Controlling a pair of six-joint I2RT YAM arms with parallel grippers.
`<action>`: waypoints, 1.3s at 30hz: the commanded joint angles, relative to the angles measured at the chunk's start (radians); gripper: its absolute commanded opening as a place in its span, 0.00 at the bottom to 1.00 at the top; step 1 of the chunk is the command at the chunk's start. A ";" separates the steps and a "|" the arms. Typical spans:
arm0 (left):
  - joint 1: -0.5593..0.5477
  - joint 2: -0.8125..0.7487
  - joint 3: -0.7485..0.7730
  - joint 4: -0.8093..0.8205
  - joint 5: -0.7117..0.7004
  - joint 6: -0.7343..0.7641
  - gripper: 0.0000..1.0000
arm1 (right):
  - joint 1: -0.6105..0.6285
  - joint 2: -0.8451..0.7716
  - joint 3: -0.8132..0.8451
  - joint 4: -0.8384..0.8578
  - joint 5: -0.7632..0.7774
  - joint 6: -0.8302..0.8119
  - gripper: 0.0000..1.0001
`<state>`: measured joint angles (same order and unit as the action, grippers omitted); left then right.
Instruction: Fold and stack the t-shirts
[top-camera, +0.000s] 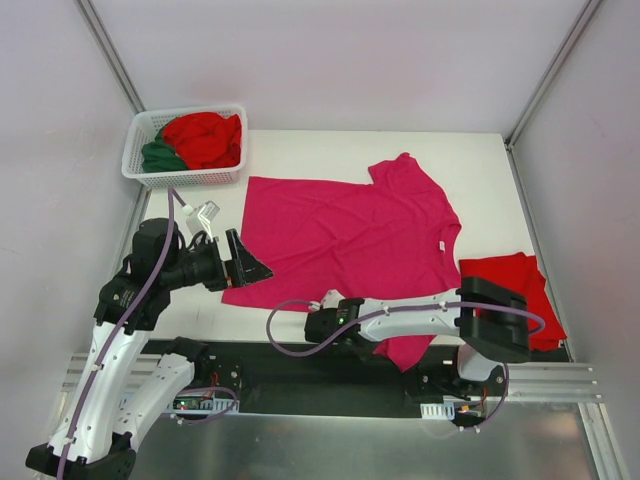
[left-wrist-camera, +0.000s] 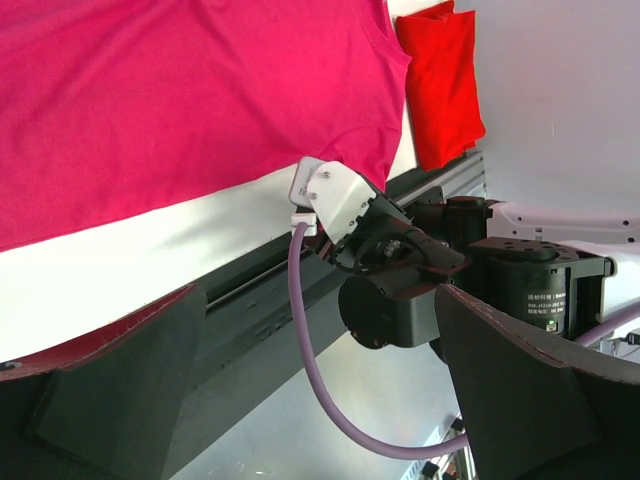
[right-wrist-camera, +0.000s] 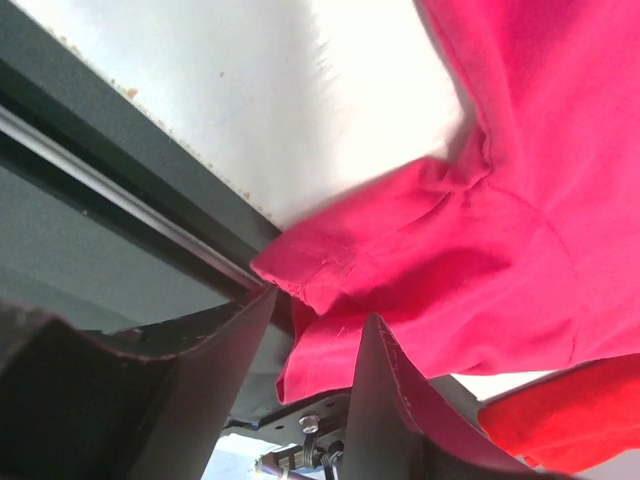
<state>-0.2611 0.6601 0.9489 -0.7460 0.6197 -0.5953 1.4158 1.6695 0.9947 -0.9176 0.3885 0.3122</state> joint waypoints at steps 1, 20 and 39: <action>-0.003 0.003 0.005 0.002 0.005 -0.014 0.99 | -0.018 0.016 0.005 0.022 0.024 -0.022 0.46; -0.003 0.050 0.028 0.004 -0.005 0.000 0.99 | -0.092 0.062 0.053 0.072 0.003 -0.084 0.34; -0.001 0.062 0.011 0.005 -0.026 -0.005 0.99 | -0.106 0.022 0.094 0.056 -0.161 -0.148 0.16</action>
<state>-0.2611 0.7200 0.9493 -0.7460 0.6113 -0.5949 1.3121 1.7290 1.0454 -0.8417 0.2974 0.1925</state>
